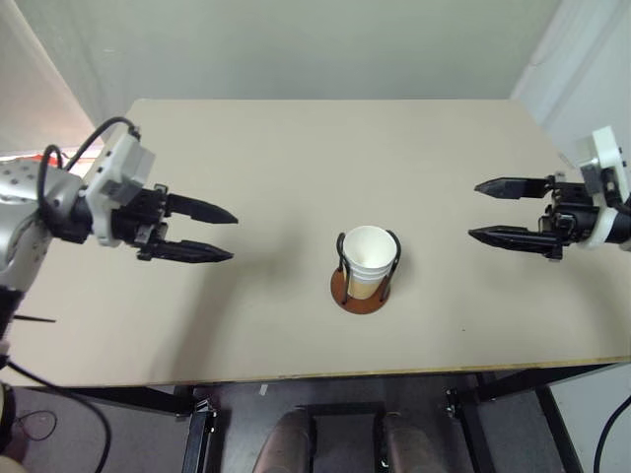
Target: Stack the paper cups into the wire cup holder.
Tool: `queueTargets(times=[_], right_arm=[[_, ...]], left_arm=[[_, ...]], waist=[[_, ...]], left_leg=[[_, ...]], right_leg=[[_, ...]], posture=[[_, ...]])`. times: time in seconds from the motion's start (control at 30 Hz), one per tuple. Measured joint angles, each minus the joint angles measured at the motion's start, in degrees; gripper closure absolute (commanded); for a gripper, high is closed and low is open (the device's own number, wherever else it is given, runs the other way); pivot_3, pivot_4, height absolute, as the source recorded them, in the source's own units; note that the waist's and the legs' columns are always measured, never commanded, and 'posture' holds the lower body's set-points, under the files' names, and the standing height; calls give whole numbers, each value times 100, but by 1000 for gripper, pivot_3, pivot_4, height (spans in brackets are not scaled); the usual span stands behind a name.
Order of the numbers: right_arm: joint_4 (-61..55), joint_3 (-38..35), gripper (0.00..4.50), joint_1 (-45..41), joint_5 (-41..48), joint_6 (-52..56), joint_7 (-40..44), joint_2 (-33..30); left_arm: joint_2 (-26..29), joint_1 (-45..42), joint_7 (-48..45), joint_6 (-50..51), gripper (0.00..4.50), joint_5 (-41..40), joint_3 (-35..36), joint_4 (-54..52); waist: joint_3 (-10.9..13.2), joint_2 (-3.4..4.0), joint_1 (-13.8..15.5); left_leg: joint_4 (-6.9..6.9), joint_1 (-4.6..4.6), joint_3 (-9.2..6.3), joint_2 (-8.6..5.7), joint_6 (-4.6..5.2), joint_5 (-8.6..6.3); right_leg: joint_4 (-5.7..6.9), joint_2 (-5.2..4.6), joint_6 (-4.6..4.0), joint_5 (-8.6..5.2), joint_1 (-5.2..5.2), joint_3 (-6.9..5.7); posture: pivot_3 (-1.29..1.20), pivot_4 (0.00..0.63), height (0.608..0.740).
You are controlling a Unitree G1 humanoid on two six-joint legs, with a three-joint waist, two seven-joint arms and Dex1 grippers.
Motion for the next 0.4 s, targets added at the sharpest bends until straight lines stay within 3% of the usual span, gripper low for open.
queueTargets(times=[0.17, 0.4], right_arm=[[526, 210, 0, -242, -316, -157, 369, 34], [860, 361, 0, -524, -603, -264, 563, 206]], left_arm=[[48, 674, 118, 283, 1492, 80, 1038, -230], [37, 767, 74, 522, 1492, 264, 1418, -264]], waist=[[1, -1, -15], [2, -3, -74]], left_leg=[[-52, 41, -4, 3, -6, 10], [-96, 75, -12, 14, -34, 54]], right_leg=[[27, -2, -49, 5, -5, 0], [41, 3, -94, 27, -5, 5]], posture=[[0, 150, 740], [0, 150, 740]])
